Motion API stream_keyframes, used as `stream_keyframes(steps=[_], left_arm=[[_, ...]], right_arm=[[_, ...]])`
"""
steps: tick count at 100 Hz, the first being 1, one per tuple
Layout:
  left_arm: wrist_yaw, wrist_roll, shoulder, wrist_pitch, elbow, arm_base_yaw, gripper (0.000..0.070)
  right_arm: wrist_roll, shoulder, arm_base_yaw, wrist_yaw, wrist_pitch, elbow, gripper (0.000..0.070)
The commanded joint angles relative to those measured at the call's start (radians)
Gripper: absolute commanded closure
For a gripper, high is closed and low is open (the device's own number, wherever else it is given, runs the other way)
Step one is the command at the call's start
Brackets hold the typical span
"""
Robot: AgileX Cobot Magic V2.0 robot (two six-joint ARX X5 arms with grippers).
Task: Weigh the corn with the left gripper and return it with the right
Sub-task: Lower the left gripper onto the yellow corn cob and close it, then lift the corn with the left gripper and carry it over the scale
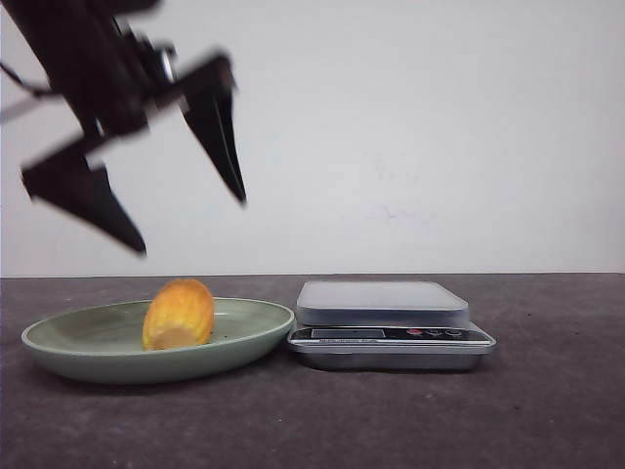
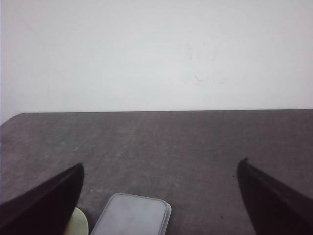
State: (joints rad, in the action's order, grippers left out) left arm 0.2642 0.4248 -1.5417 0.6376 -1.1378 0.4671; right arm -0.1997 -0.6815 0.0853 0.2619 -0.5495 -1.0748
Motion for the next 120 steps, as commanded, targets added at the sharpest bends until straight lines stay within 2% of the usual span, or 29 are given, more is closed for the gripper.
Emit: stream_keyframes(steps=[1,23,25,28,30,34,35,38,41,56,71,87,120], left_arm=[[-0.003,0.047,-0.062,-0.009,-0.013,0.006,0.0073],[-0.003,0.075,-0.204,-0.013,-0.013,0.005,0.0088],[-0.003,0.075,-0.213,-0.014,-0.013,0.006,0.0130],[-0.002,0.074,-0.222,-0.013,-0.013,0.006,0.0247],[0.000,0.073,-0.226,-0.013,-0.013,0.007,0.0371],[0.002,0.058,-0.230,-0.010,-0.013,0.011,0.0688],[0.002,0.054,-0.230,-0.010,-0.013,0.012,0.0700],[0.002,0.044,-0.230,-0.015,-0.013,0.013,0.0666],[0.002,0.030,-0.227,-0.019,-0.014,0.014,0.0700],[0.003,0.019,-0.169,-0.043,-0.026,0.016,0.0700],[0.025,-0.024,-0.050,-0.053,-0.084,0.016,0.0700],[0.074,-0.050,0.095,-0.057,-0.209,0.019,0.0700],[0.072,-0.043,0.185,-0.082,-0.520,0.030,0.0699]], right_arm=[[-0.010,-0.003,0.005,0.003,0.003,-0.015,0.0064],[-0.009,-0.003,0.005,0.003,-0.023,-0.015,0.0065],[-0.009,-0.003,0.005,0.003,-0.025,-0.015,0.0065],[-0.009,-0.003,0.005,0.002,-0.027,-0.015,0.0065],[-0.009,-0.003,0.005,0.002,-0.028,-0.015,0.0065],[-0.009,-0.003,0.005,0.000,-0.028,-0.015,0.0065],[-0.009,-0.003,0.005,0.000,-0.028,-0.015,0.0065],[-0.009,-0.003,0.005,0.000,-0.028,-0.015,0.0065],[-0.009,-0.003,0.005,0.000,-0.028,-0.015,0.0066],[-0.009,-0.003,0.005,-0.001,-0.027,-0.015,0.0066],[-0.009,-0.003,0.005,-0.001,-0.027,-0.015,0.0066],[-0.010,-0.003,0.005,-0.001,-0.027,-0.015,0.0067],[-0.011,-0.003,0.011,0.000,-0.013,-0.015,0.0067]])
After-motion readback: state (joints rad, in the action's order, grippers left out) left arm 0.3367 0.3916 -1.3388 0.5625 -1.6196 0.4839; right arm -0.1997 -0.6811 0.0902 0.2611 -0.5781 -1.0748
